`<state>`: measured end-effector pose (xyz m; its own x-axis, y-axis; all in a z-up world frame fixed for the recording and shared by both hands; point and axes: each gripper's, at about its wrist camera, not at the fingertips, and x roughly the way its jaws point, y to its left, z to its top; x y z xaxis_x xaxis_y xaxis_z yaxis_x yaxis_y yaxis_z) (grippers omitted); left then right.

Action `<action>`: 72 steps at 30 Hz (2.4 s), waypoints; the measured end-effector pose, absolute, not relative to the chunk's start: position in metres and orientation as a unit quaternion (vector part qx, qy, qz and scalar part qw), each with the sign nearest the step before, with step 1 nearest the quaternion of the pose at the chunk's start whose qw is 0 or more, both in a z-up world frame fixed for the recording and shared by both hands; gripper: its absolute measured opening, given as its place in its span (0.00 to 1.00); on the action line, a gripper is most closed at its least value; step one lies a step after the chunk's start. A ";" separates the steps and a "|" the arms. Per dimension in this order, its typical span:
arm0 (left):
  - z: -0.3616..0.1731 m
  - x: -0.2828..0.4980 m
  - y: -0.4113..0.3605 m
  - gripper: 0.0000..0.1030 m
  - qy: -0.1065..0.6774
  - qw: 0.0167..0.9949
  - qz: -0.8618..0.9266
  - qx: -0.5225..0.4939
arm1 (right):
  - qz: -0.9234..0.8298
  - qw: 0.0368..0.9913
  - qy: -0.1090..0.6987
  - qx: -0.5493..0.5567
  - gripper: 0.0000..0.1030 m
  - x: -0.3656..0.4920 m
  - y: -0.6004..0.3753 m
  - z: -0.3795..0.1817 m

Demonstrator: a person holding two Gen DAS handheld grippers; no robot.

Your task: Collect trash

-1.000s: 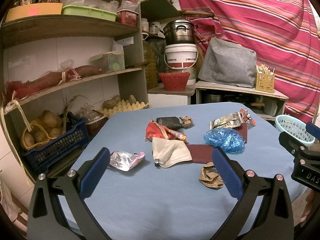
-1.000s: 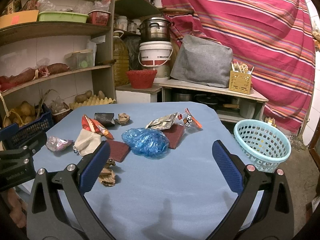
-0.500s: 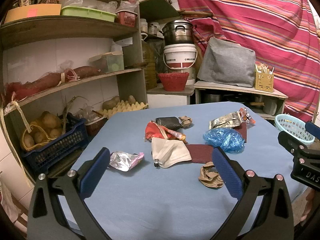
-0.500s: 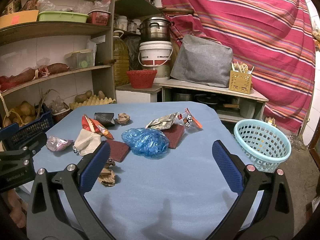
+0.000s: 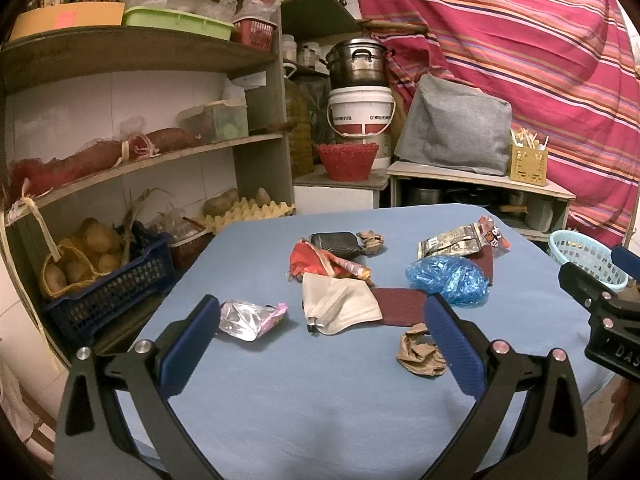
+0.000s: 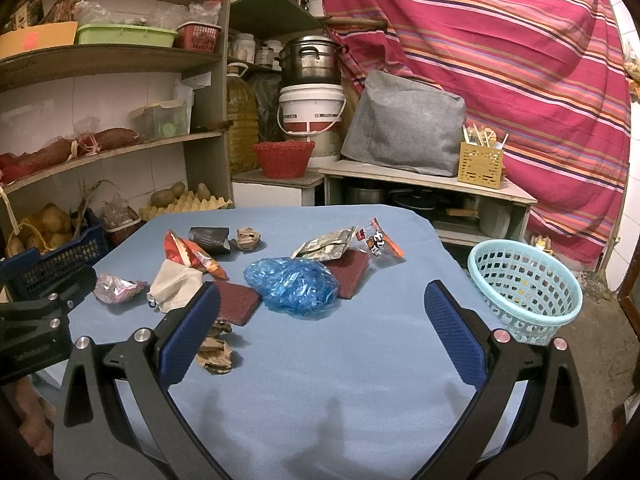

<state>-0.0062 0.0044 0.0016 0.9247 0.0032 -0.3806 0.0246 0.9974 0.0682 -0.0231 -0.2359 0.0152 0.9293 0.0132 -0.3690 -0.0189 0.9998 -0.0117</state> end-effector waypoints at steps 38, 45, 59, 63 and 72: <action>0.015 0.119 0.021 0.96 0.237 0.971 -0.012 0.013 | 0.035 0.966 0.251 -0.047 0.96 0.109 -0.231 0.018; -0.039 0.152 0.019 0.96 0.319 0.947 -0.014 0.013 | 0.026 0.954 0.293 -0.064 0.96 0.141 -0.226 -0.021; -0.089 0.187 0.017 0.81 0.394 0.918 -0.018 0.035 | 0.030 0.927 0.367 -0.069 0.87 0.178 -0.222 -0.062; -0.096 0.190 0.017 0.70 0.409 0.911 -0.033 0.034 | 0.041 0.916 0.394 -0.055 0.76 0.186 -0.223 -0.073; -0.098 0.189 0.010 0.38 0.423 0.903 -0.073 0.023 | 0.060 0.906 0.418 -0.030 0.38 0.193 -0.224 -0.084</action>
<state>0.1889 0.0096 -0.0983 0.6312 -0.1137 -0.7672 0.1517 0.9882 -0.0215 0.1930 -0.2240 -0.0841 0.6440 0.0840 -0.7604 -0.1344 0.9909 -0.0044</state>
